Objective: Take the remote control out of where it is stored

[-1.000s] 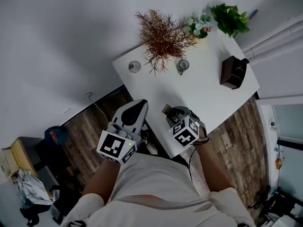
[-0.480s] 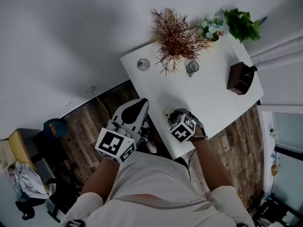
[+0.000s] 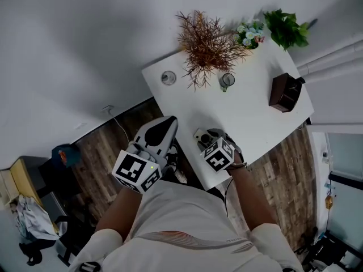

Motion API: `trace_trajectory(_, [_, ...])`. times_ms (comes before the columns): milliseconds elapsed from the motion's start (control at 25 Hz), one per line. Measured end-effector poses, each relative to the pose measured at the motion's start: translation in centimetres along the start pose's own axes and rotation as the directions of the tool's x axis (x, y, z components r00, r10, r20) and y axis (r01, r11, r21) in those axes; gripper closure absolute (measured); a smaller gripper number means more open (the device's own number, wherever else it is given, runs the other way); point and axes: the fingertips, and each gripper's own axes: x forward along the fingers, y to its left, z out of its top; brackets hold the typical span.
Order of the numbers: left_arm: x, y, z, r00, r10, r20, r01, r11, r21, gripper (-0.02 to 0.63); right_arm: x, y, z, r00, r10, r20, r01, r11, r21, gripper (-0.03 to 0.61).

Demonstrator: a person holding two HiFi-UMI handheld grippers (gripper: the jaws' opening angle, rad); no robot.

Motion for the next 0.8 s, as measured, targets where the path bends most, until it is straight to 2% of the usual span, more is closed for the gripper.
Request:
trace_trajectory(80, [0.3,-0.7,0.3,1.000,-0.013,0.000,0.013,1.000,0.019,0.606,-1.4,-0.4,0.9,0.997,-0.011,0.078,0.008,0.999,0.037,0.373])
trace_trajectory(160, [0.7,-2.0,0.7,0.999,-0.034,-0.001,0.034,0.998,0.059,0.606,-3.6,-1.0,1.9,0.982,-0.040,0.184,0.024,0.996,0.085,0.373])
trace_trajectory(240, [1.4,-3.7,1.1,0.998,-0.068,-0.002,0.067,0.993,0.092,0.606,-6.3,-1.7,2.7,0.952,-0.070,0.298,0.031,0.990,0.135,0.374])
trace_trajectory(320, [2.1,-5.4,1.3,0.995,-0.101,-0.004,0.101,0.989,0.112,0.606,-9.3,-2.5,2.9,0.909,-0.120,0.400,0.049,0.982,0.183,0.380])
trace_trajectory(480, [3.3,-8.3,1.6,0.990,-0.138,-0.026,0.140,0.977,0.161,0.606,-15.6,-4.9,1.6,0.794,-0.278,0.540,0.117,0.942,0.314,0.425])
trace_trajectory(680, [4.8,-11.8,2.1,0.983,-0.179,-0.048,0.185,0.960,0.209,0.606,-23.8,-7.8,-1.9,0.608,-0.507,0.611,0.177,0.836,0.519,0.509])
trace_trajectory(800, [5.5,-13.9,2.5,0.976,-0.214,-0.051,0.220,0.948,0.230,0.606,-27.9,-8.5,-3.9,0.511,-0.598,0.618,0.192,0.780,0.596,0.538])
